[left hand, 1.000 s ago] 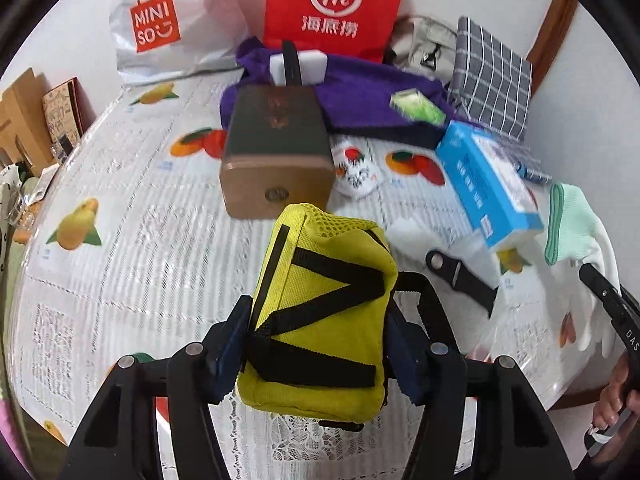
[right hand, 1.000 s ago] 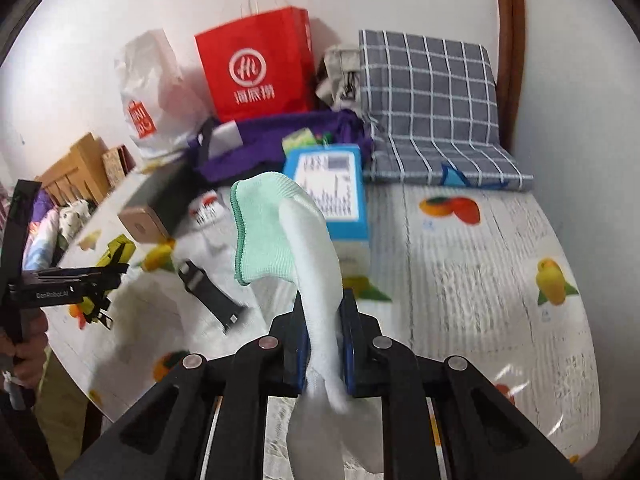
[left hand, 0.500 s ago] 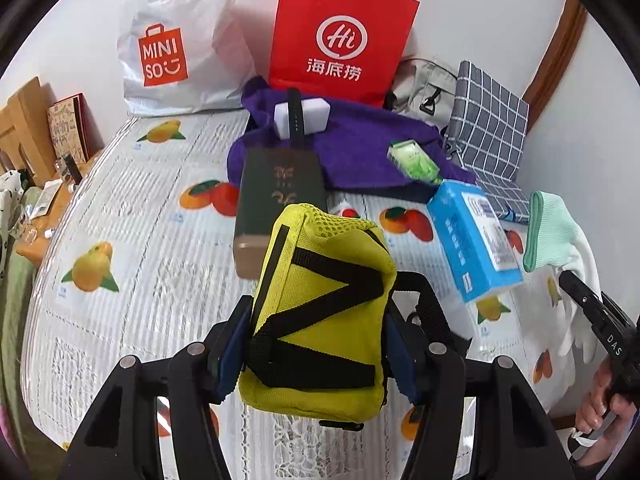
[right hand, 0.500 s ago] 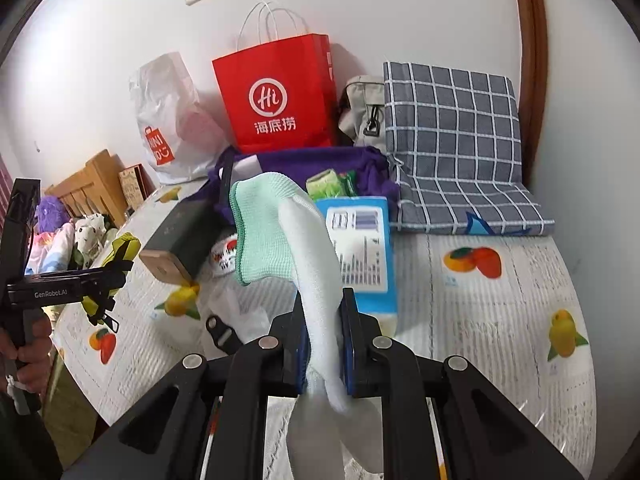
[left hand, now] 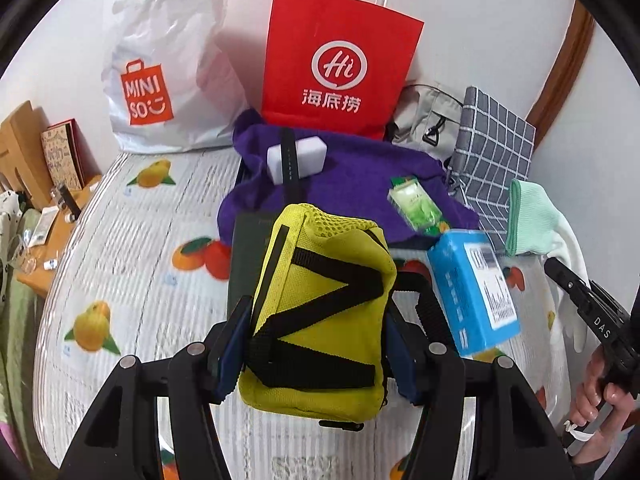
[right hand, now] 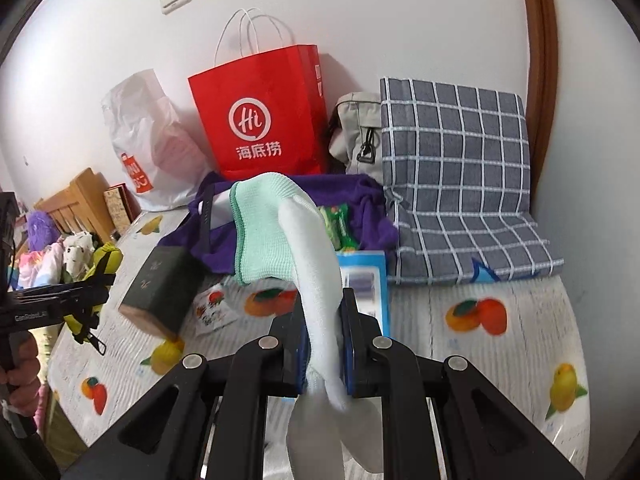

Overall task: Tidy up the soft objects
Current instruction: 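Lift and carry the glove with the right tool while the left tool carries the pouch toward the towel, then set the pouch on the towel with the left tool while the right tool drops the glove beside it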

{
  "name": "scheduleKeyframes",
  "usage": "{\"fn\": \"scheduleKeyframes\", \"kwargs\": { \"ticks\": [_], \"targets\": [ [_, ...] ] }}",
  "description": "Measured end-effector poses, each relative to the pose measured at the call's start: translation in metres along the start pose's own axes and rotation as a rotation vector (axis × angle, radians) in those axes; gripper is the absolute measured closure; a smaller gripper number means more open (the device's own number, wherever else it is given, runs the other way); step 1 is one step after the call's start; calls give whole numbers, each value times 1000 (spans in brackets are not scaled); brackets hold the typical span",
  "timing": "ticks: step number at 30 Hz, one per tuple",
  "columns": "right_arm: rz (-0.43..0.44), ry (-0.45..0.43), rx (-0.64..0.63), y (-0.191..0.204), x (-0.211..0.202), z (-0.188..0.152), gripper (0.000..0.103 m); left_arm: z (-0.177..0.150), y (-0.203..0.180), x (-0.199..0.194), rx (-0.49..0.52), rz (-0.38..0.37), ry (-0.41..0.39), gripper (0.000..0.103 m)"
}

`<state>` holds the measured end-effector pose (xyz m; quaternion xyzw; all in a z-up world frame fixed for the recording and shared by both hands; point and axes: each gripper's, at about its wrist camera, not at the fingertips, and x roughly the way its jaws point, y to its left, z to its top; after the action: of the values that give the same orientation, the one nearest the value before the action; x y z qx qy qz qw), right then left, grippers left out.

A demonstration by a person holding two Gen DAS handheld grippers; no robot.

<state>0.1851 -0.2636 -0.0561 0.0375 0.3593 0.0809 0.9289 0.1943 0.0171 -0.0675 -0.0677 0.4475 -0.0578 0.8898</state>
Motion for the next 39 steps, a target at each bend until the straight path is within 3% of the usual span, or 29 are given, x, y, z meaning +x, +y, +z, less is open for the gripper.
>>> {"fn": "scheduleKeyframes", "kwargs": {
  "ticks": [19,39],
  "targets": [
    [-13,7,3,2,70,66,89,70,-13,46,13,34,7,44],
    [5,54,-11,-3,153,110,88,113,-22,113,23,41,68,44]
  ]
}}
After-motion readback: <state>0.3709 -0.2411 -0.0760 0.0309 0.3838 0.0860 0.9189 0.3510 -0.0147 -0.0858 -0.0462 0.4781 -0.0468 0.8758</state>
